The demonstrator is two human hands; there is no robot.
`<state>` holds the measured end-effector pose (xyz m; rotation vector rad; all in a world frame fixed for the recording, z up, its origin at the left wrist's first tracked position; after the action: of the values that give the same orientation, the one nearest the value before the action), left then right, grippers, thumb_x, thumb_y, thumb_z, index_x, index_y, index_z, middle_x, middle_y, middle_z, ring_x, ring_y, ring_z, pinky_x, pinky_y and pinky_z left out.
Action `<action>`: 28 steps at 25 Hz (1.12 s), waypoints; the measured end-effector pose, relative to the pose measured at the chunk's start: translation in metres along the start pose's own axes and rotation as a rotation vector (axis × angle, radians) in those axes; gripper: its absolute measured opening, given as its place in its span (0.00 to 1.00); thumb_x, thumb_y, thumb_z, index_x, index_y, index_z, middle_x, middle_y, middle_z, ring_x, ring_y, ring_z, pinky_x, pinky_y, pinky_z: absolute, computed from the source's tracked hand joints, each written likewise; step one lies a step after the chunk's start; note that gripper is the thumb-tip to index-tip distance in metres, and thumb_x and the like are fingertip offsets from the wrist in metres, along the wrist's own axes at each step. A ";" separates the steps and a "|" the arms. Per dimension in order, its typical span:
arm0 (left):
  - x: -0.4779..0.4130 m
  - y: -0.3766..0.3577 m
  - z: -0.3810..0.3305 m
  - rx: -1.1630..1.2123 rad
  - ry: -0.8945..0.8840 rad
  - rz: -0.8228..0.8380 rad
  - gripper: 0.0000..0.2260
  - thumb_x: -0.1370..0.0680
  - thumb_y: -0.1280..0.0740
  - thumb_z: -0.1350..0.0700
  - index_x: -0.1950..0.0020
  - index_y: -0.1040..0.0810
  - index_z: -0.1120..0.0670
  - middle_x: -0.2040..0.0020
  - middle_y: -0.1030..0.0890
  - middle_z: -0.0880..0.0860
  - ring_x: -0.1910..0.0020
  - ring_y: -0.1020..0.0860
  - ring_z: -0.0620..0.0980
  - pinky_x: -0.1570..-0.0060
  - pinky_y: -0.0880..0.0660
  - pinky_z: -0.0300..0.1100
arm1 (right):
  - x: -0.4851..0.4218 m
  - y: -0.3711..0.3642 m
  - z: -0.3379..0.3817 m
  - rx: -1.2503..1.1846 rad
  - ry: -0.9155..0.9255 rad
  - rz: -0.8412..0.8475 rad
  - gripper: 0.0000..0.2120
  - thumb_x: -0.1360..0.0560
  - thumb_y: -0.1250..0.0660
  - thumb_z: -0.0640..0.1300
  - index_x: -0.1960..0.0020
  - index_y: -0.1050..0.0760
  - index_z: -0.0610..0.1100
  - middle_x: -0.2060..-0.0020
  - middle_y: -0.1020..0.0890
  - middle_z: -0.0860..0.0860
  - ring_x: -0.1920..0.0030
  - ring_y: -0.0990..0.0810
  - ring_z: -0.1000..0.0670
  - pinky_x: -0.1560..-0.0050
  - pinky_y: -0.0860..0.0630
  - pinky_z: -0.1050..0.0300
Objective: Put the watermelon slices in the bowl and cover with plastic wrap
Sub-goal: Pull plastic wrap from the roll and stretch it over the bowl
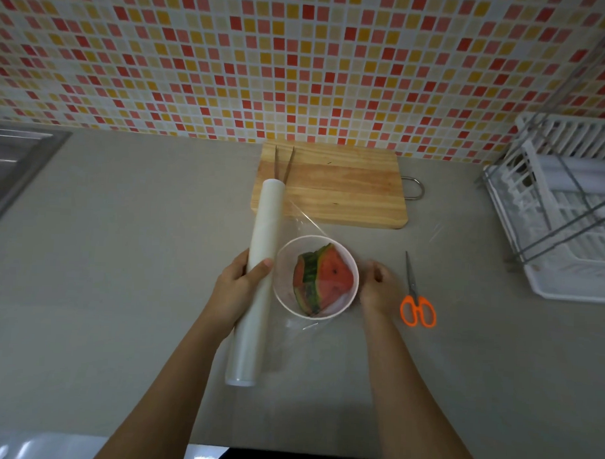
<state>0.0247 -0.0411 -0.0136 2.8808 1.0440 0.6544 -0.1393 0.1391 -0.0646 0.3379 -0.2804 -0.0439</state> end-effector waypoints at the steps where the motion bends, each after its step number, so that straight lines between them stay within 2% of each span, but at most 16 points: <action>1: 0.000 0.000 0.000 0.001 -0.003 0.004 0.23 0.29 0.33 0.42 0.35 0.24 0.47 0.43 0.18 0.52 0.46 0.19 0.53 0.47 0.22 0.51 | 0.003 0.006 0.003 -0.040 0.109 -0.083 0.14 0.21 0.42 0.44 0.46 0.22 0.36 0.52 0.18 0.41 0.49 0.20 0.42 0.49 0.29 0.55; 2: 0.001 0.000 -0.001 0.003 -0.006 0.006 0.23 0.29 0.34 0.42 0.35 0.24 0.47 0.43 0.18 0.51 0.46 0.19 0.52 0.47 0.22 0.50 | 0.010 0.008 0.009 -0.151 0.188 -0.077 0.16 0.20 0.46 0.45 0.44 0.23 0.37 0.50 0.18 0.44 0.47 0.20 0.45 0.47 0.28 0.57; 5: -0.001 -0.001 -0.001 0.001 -0.005 0.006 0.24 0.29 0.34 0.42 0.34 0.25 0.47 0.43 0.18 0.50 0.47 0.19 0.52 0.48 0.22 0.49 | 0.032 -0.013 0.013 -0.329 0.224 0.261 0.20 0.18 0.53 0.50 0.34 0.30 0.45 0.43 0.24 0.60 0.44 0.25 0.66 0.47 0.30 0.74; 7: -0.002 -0.001 -0.001 0.006 0.008 -0.002 0.24 0.29 0.34 0.42 0.35 0.25 0.49 0.43 0.18 0.52 0.47 0.19 0.53 0.48 0.22 0.50 | 0.037 -0.022 0.009 -0.366 0.181 0.322 0.22 0.18 0.55 0.51 0.32 0.31 0.46 0.44 0.26 0.63 0.47 0.26 0.71 0.51 0.30 0.77; 10: -0.001 -0.002 0.001 0.017 0.038 -0.009 0.20 0.24 0.34 0.46 0.35 0.27 0.52 0.42 0.20 0.55 0.47 0.20 0.56 0.47 0.22 0.53 | 0.034 -0.025 0.008 -0.401 0.113 0.286 0.19 0.18 0.53 0.48 0.39 0.26 0.48 0.48 0.22 0.60 0.50 0.22 0.65 0.54 0.27 0.73; 13: -0.001 0.001 0.001 0.043 0.091 -0.031 0.17 0.23 0.34 0.47 0.40 0.32 0.55 0.45 0.23 0.56 0.52 0.20 0.54 0.56 0.22 0.48 | 0.031 -0.025 0.007 -0.308 0.009 0.279 0.16 0.19 0.49 0.48 0.54 0.22 0.52 0.57 0.19 0.56 0.54 0.20 0.57 0.57 0.25 0.66; 15: -0.003 0.004 0.003 0.025 0.139 -0.019 0.17 0.22 0.36 0.46 0.41 0.32 0.56 0.45 0.22 0.59 0.50 0.19 0.58 0.52 0.21 0.54 | 0.028 -0.025 0.005 -0.236 -0.049 0.265 0.16 0.19 0.48 0.48 0.59 0.24 0.50 0.58 0.20 0.52 0.57 0.21 0.56 0.58 0.27 0.62; 18: 0.003 0.003 0.011 -0.008 0.174 0.003 0.17 0.19 0.44 0.45 0.37 0.29 0.55 0.42 0.21 0.59 0.48 0.21 0.56 0.45 0.23 0.54 | 0.023 -0.026 0.003 -0.176 -0.087 0.226 0.15 0.20 0.47 0.48 0.57 0.24 0.48 0.54 0.20 0.47 0.54 0.22 0.49 0.50 0.27 0.56; 20: 0.007 -0.001 0.016 0.007 0.153 -0.008 0.17 0.18 0.47 0.44 0.37 0.28 0.53 0.41 0.22 0.58 0.49 0.21 0.52 0.50 0.23 0.49 | 0.023 -0.027 0.001 -0.169 -0.086 0.211 0.14 0.20 0.47 0.48 0.55 0.24 0.47 0.54 0.20 0.46 0.51 0.22 0.46 0.47 0.27 0.54; 22: 0.008 -0.006 0.013 -0.016 0.161 -0.023 0.19 0.21 0.42 0.42 0.35 0.31 0.52 0.43 0.22 0.54 0.50 0.22 0.48 0.58 0.25 0.43 | 0.020 -0.026 0.002 -0.155 -0.088 0.196 0.15 0.20 0.47 0.49 0.54 0.24 0.46 0.54 0.20 0.46 0.51 0.22 0.46 0.48 0.27 0.55; 23: 0.006 -0.010 0.011 -0.056 0.172 -0.023 0.22 0.23 0.38 0.42 0.35 0.32 0.53 0.44 0.22 0.53 0.50 0.21 0.49 0.59 0.24 0.44 | 0.016 -0.022 0.004 -0.140 -0.085 0.183 0.15 0.20 0.47 0.49 0.54 0.24 0.45 0.55 0.21 0.46 0.52 0.22 0.46 0.49 0.28 0.56; 25: 0.000 -0.018 0.006 -0.154 0.180 0.017 0.24 0.28 0.31 0.43 0.38 0.31 0.54 0.45 0.22 0.54 0.49 0.20 0.53 0.53 0.21 0.51 | 0.002 -0.013 0.012 -0.103 -0.069 0.163 0.16 0.20 0.48 0.49 0.52 0.23 0.43 0.54 0.21 0.45 0.51 0.23 0.45 0.50 0.30 0.56; 28: -0.005 -0.032 -0.004 -0.140 0.194 0.096 0.23 0.27 0.34 0.42 0.36 0.33 0.51 0.42 0.22 0.57 0.45 0.21 0.59 0.43 0.23 0.59 | -0.016 -0.001 0.023 -0.069 -0.031 0.154 0.19 0.20 0.50 0.48 0.49 0.23 0.40 0.53 0.21 0.43 0.49 0.22 0.43 0.51 0.31 0.56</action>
<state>0.0001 -0.0199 -0.0169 2.8031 0.8417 0.9873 -0.1612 0.1324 -0.0484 0.2468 -0.3342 0.0925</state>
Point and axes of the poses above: each hand's wrist, its own x-axis away from the middle knuckle, its own y-axis out of the back of the hand, z = x × y, the point moved 3 cm from there along -x, towards the middle knuckle
